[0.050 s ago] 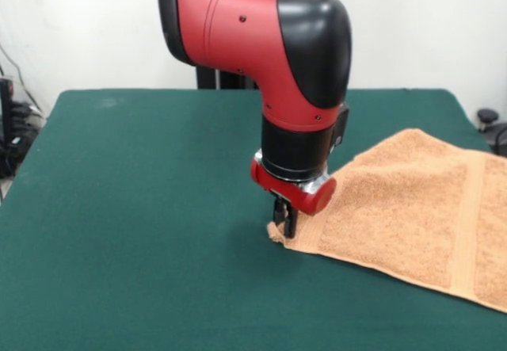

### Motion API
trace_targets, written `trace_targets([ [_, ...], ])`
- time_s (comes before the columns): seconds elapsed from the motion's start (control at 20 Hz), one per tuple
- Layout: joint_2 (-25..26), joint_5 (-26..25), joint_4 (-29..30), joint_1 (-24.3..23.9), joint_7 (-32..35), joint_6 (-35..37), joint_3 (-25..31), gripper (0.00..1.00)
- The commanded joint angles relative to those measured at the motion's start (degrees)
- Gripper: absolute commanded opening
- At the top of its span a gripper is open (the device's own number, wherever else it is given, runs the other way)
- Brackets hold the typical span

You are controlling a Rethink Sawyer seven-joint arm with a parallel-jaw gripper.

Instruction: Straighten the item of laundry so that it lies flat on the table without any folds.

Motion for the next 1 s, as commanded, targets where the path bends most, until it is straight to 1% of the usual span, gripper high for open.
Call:
trace_targets([
  [0.05, 4.42, -5.47, -0.94, -1.84, -0.51, 4.39, 0.68, 0.0],
  [0.3, -0.82, -9.4, -1.54, -7.09, -6.63, 9.33, 0.26, 0.0],
  [0.55, -5.77, -12.64, -0.25, -11.64, -9.47, 13.93, 1.81, 0.0],
  [0.8, -9.19, -15.46, -1.87, -13.69, -9.19, 21.66, 2.44, 0.0],
  [1.0, -14.1, -16.02, 1.1, -13.65, -6.88, 26.54, 2.93, 0.0],
])
